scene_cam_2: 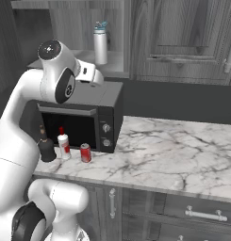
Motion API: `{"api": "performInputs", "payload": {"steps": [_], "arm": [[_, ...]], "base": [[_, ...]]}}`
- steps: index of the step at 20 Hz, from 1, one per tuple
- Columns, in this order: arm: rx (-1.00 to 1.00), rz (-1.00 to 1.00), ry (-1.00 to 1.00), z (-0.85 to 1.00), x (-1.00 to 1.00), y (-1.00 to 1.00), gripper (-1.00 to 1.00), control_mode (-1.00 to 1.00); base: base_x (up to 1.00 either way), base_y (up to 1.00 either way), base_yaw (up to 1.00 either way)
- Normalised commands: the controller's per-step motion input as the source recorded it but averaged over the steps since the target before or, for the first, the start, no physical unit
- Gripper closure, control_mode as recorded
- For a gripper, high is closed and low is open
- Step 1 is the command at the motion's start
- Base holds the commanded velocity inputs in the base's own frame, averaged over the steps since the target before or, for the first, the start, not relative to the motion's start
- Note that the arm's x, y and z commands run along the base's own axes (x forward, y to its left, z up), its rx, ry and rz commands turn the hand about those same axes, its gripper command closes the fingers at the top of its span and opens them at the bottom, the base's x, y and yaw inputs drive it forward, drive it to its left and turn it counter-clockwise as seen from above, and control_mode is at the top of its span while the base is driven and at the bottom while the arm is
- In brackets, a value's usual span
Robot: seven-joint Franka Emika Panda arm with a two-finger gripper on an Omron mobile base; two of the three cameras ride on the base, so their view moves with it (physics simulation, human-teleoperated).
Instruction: Sort all alcoholic drinks to one cabinet, and non-alcoholic drinks to the other.
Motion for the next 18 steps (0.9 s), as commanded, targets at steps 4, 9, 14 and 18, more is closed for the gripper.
{"api": "performInputs", "payload": {"steps": [4, 9, 14, 18], "arm": [[-0.02, 0.00, 0.03, -0.19, -0.02, 0.01, -1.00, -1.00], [0.00, 0.00, 0.08, -0.28, -0.17, 0.00, -1.00, -1.00], [0.00, 0.00, 0.12, -0.33, -0.22, 0.00, -1.00, -1.00], [0.00, 0.00, 0.14, -0.33, -0.21, 0.00, -1.00, -1.00]], "base": [[0.00, 0.00, 0.00], [0.00, 0.00, 0.00], [0.00, 0.00, 0.00], [0.00, 0.00, 0.00]]}}
